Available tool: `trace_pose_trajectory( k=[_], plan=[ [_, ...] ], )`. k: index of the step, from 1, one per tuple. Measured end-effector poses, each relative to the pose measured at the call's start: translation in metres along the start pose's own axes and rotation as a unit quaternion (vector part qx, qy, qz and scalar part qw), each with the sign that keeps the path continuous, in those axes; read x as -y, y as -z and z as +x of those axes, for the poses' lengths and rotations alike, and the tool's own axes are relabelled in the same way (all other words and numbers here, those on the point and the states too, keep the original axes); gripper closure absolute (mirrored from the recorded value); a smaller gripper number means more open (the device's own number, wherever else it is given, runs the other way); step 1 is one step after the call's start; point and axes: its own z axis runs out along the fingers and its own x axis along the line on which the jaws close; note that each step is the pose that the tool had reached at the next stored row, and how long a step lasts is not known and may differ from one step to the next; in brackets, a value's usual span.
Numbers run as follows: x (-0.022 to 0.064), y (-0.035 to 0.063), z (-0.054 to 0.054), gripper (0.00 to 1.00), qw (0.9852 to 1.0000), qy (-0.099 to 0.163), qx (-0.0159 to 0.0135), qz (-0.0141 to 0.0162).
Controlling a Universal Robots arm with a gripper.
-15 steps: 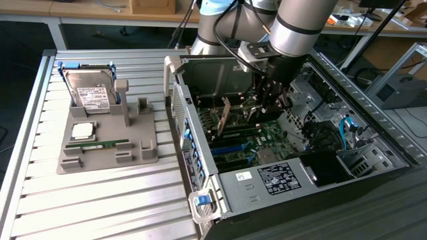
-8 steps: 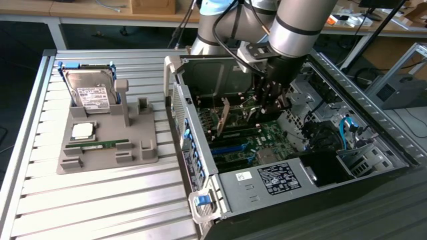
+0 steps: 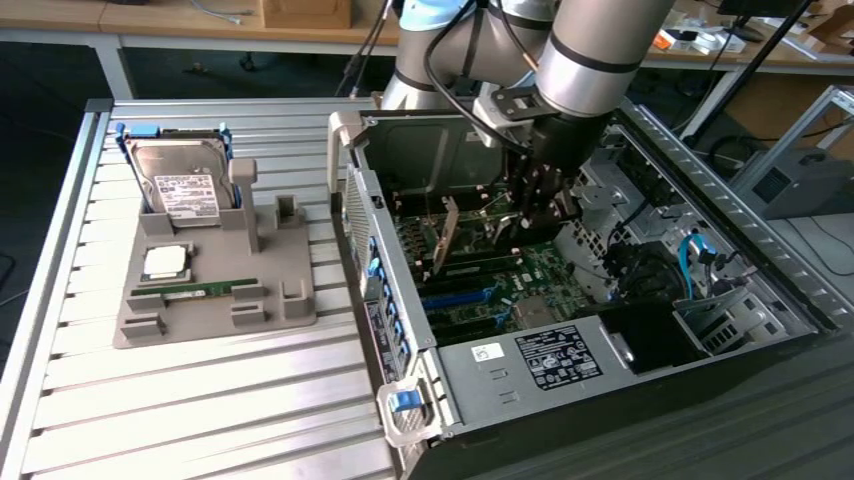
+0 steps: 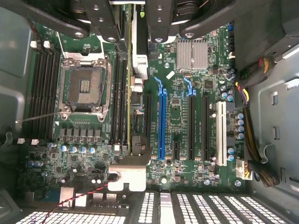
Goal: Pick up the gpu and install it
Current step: 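Insert the gpu into the slot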
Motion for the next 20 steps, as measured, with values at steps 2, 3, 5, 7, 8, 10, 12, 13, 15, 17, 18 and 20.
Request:
trace_pose_trajectory(
  k=[2,3,5,7,8,10,12,13,15,17,18,20],
  plan=[
    [-0.0002,-0.0004,0.0000,0.73,1.0000,0.000,0.0000,0.0000],
    [-0.0004,-0.0008,0.0001,0.73,1.0000,0.000,0.0000,0.0000],
    [-0.0005,-0.0010,0.0001,0.73,1.0000,0.000,0.0000,0.0000],
    [-0.0007,-0.0014,0.0001,0.73,1.0000,0.000,0.0000,0.0000],
    [-0.0007,-0.0014,0.0002,0.73,1.0000,0.000,0.0000,0.0000],
    [-0.0008,-0.0019,0.0002,0.73,1.0000,0.000,0.0000,0.0000],
    [-0.0040,-0.0070,0.0011,0.73,1.0000,0.000,0.0000,0.0000],
    [-0.0041,-0.0071,0.0011,0.73,1.0000,0.000,0.0000,0.0000],
    [-0.0043,-0.0073,0.0012,0.73,1.0000,0.000,0.0000,0.0000],
    [-0.0044,-0.0075,0.0012,0.73,1.0000,0.000,0.0000,0.0000],
    [-0.0045,-0.0076,0.0012,0.73,1.0000,0.000,0.0000,0.0000],
    [-0.0047,-0.0078,0.0013,0.73,1.0000,0.000,0.0000,0.0000]
  ],
)
